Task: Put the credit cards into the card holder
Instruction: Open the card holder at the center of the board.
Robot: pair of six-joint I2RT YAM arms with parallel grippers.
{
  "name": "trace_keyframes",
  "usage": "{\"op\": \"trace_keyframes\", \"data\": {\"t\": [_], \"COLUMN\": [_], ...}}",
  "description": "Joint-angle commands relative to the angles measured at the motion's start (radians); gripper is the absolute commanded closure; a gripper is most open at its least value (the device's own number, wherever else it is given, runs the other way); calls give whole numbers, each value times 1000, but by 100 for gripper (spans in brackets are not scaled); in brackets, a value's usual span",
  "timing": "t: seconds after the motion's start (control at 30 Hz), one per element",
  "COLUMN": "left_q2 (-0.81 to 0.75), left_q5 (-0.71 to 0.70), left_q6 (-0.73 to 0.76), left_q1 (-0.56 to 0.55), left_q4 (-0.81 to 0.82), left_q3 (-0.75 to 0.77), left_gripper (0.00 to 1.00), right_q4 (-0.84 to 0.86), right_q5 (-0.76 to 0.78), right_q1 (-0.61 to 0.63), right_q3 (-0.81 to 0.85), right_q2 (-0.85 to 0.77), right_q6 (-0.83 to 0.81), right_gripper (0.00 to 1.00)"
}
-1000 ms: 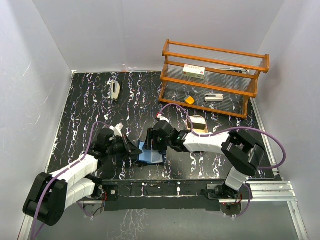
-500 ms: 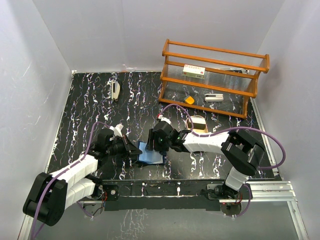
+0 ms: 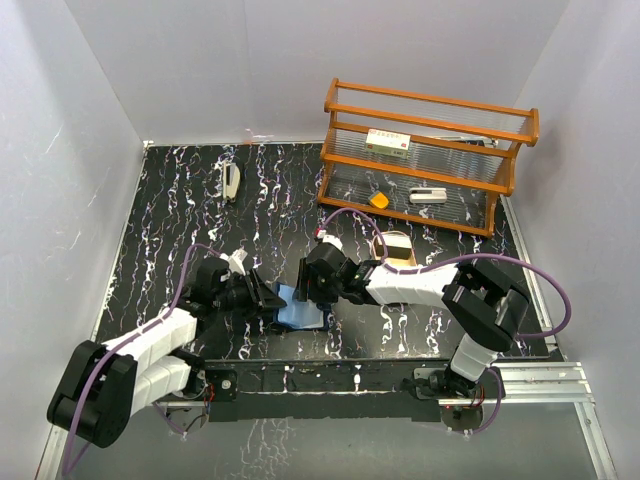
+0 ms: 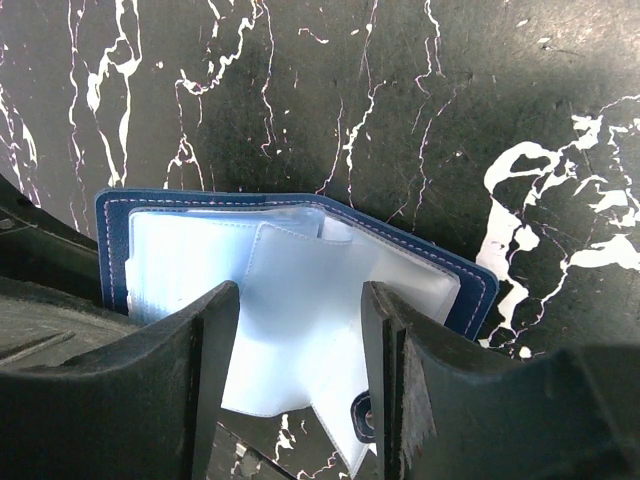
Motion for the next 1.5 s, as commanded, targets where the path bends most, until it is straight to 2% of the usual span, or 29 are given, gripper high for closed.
{"op": "trace_keyframes", "data": {"t": [0.0,0.23,0.47,0.6,0.73,0.93,1.03,1.2,1.33,1.47], "left_q2": [20,29,24,23,29,57,71,73,81,73], "left_q5": [6,-14,0,20,19,-6,7,-10,-12,-42], "left_q6": [21,48,62,79,100,146,147,166,163,164], "left_q1": [-3,-3,-3,-4,-5,-5,-5,-5,-4,-5], "left_q4": [3,-41,-67,-95,-132,-194,-192,-224,-217,-230], "left_q3": [9,41,84,130,167,213,218,214,202,194], "left_gripper": [67,67,100,100,100,100,100,100,100,86], "right_q4": [-3,-79,-219,-329,-405,-371,-384,-382,-357,-477], "right_q5": [39,104,171,239,233,166,201,209,82,62], "right_q1": [3,4,3,2,3,2,-13,-108,-211,-254], "right_q3": [11,2,-6,5,65,130,167,203,198,269], "right_q2": [-29,-73,-160,-235,-298,-314,-293,-287,-285,-202], "right_q6": [-23,-31,-80,-121,-179,-299,-401,-589,-756,-881], "right_gripper": [51,52,52,53,53,52,52,50,47,46]}}
